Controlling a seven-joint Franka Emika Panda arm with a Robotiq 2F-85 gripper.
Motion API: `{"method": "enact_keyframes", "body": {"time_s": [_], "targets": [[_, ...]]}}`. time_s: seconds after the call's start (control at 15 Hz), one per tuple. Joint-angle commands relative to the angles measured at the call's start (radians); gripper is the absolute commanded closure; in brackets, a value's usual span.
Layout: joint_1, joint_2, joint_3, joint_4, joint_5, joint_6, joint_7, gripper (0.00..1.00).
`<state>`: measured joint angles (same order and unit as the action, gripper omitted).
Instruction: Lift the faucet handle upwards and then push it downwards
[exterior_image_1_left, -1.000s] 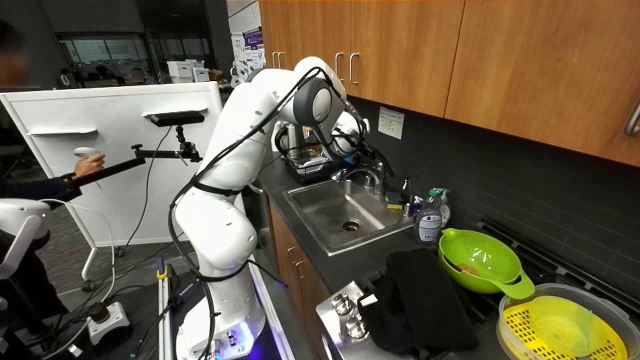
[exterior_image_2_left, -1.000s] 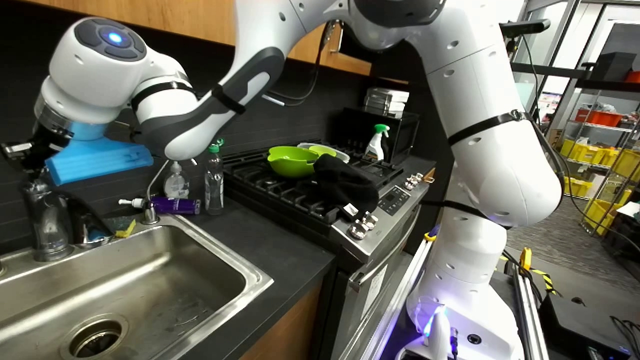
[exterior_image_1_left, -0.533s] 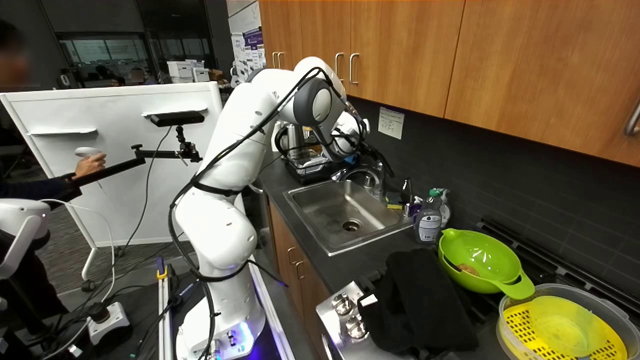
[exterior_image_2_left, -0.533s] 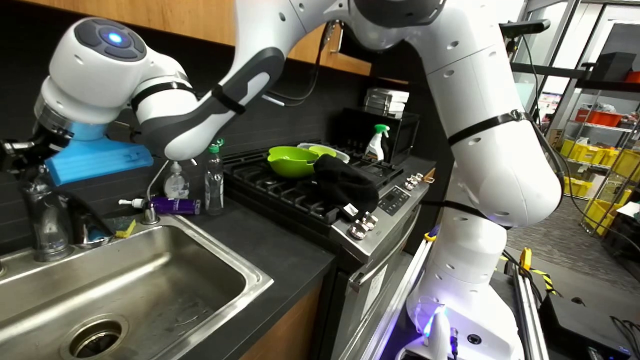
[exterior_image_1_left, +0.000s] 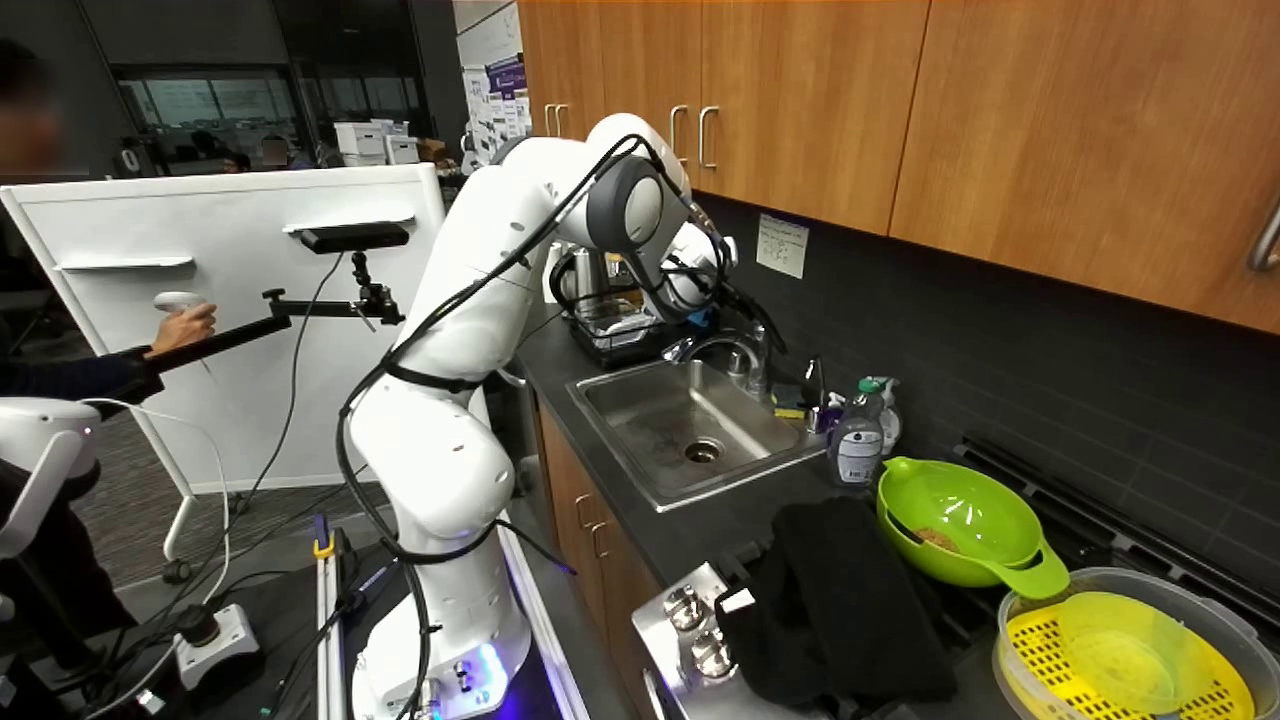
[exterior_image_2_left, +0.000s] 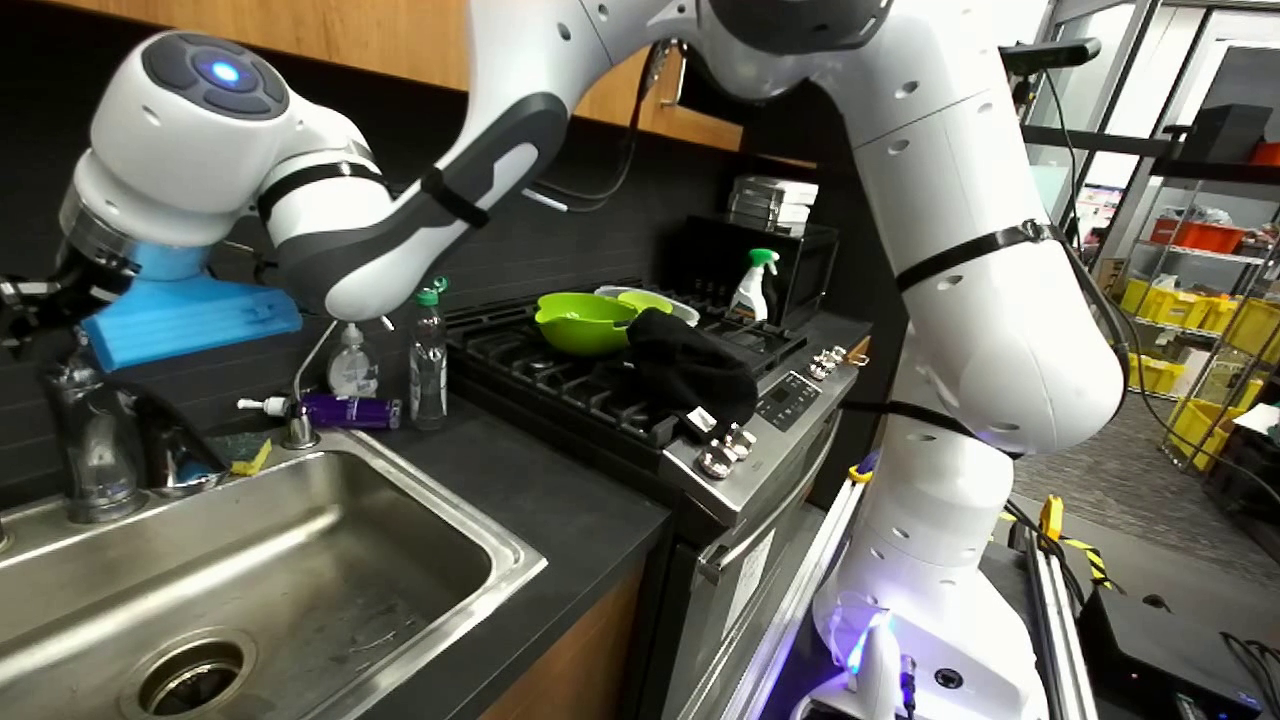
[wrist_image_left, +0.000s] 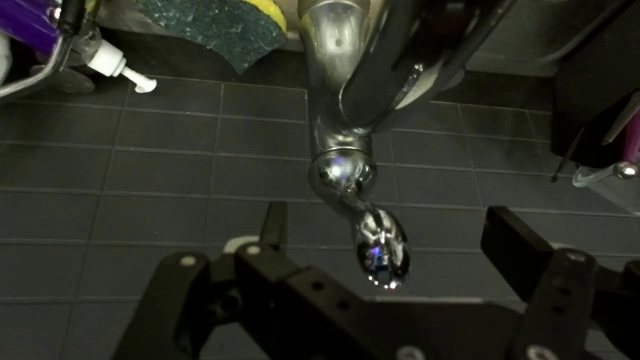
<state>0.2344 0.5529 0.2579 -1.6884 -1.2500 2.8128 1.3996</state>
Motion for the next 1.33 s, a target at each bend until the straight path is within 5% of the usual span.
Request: {"method": "enact_keyframes", "body": {"time_s": [0.0, 0.33, 0.47, 1.0, 1.13, 1.27], "targets": [[0.000, -0.012, 0.007, 0.000, 0.007, -0.010, -0.021, 0.00], [-0.002, -0.003, 0.004, 0.012, 0.005, -0.009, -0.031, 0.00], [-0.003, 0.000, 0.004, 0.018, 0.005, -0.007, -0.039, 0.26], [-0.002, 0.010, 0.005, 0.038, 0.008, -0.009, -0.060, 0.88], [-0.002, 0.009, 0.006, 0.038, 0.010, -0.016, -0.063, 0.96], [-0.002, 0.009, 0.007, 0.037, 0.011, -0.017, -0.066, 0.93]]}}
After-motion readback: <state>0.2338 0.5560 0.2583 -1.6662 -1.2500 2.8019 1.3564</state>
